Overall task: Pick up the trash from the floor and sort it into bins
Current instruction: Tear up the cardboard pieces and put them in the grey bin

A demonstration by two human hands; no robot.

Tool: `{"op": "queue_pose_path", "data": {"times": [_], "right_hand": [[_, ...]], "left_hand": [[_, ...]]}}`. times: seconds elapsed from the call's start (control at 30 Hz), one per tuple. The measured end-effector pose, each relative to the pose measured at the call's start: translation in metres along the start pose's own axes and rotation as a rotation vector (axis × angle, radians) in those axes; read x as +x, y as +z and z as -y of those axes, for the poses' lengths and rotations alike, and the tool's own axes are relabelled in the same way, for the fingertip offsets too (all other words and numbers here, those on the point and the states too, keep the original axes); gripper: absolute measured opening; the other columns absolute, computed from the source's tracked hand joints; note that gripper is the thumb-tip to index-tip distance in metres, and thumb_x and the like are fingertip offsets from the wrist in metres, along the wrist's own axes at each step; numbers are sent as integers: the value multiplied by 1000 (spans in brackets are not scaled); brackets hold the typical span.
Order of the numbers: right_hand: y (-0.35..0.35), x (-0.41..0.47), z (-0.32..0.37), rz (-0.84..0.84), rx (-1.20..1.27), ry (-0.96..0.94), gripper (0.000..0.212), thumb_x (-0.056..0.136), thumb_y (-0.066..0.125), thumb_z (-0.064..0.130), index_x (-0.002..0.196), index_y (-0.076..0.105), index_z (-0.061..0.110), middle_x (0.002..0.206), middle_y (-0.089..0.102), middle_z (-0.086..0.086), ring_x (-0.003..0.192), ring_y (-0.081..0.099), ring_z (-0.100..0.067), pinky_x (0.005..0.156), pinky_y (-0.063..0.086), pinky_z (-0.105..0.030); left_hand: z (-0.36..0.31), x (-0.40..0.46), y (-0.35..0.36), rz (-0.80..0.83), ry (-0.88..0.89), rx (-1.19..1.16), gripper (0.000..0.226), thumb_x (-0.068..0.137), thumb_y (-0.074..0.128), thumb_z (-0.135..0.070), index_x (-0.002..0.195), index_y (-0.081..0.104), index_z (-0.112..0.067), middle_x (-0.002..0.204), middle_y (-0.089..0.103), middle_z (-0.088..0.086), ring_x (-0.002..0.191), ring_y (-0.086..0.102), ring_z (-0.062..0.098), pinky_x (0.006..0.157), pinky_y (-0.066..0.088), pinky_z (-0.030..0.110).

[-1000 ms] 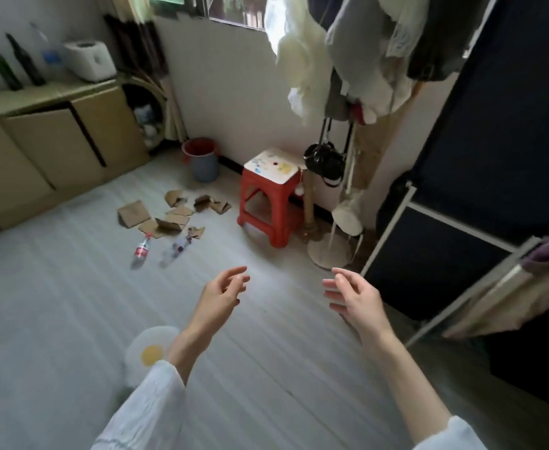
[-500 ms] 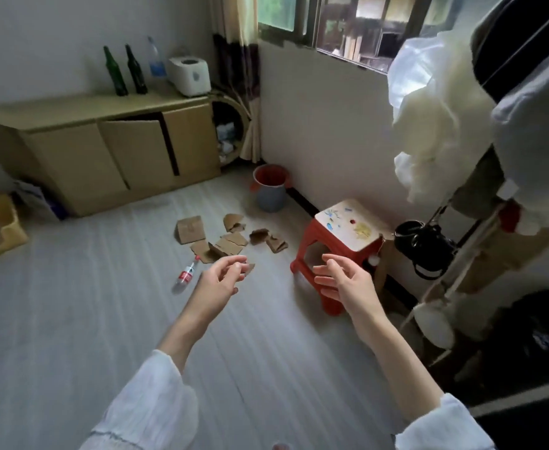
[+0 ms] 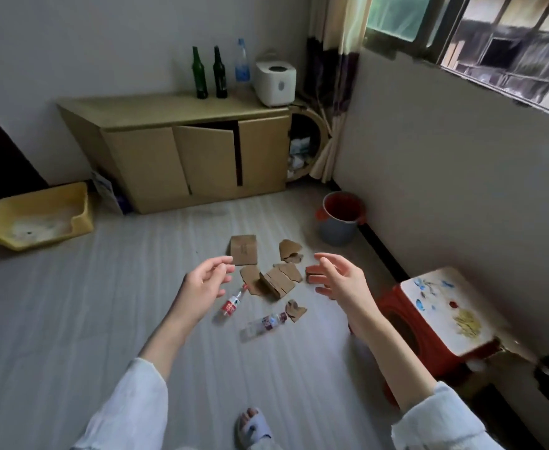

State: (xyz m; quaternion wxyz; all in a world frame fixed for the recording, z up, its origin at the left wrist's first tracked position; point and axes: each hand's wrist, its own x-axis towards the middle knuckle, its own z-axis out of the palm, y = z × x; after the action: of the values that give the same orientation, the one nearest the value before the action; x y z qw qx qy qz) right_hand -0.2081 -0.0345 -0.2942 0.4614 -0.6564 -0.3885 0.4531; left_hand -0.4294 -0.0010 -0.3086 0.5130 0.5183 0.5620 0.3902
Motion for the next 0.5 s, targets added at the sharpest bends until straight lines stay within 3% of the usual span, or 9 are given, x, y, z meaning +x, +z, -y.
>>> {"op": "queue_pose_path", "data": {"times": [0.17,0.33,0.5], "right_hand": [[53,102,40,12,-8,-11,19,99,43,26,111,57,20,94,67,3,90,66,-13,76,54,-24],[106,191,75,24,-8,-13,24,98,44,26,116,58,17,102,69,-4,94,66,-18,86,55,-34],[163,269,98,14,31,12,22,99,43,26,112,58,18,97,68,0,92,66,-16,82,53,-29]], "left_hand": [[-22,115,-38,-22,31,16,21,99,40,-15,103,58,-24,105,65,0,101,60,17,87,47,32],[-36,217,-77,-15,45,13,22,98,41,-16,102,59,-28,107,65,0,101,60,17,83,48,28],[-44,302,-112,-10,31,14,22,98,41,-17,103,60,-28,106,65,-3,101,61,14,88,48,33]]}}
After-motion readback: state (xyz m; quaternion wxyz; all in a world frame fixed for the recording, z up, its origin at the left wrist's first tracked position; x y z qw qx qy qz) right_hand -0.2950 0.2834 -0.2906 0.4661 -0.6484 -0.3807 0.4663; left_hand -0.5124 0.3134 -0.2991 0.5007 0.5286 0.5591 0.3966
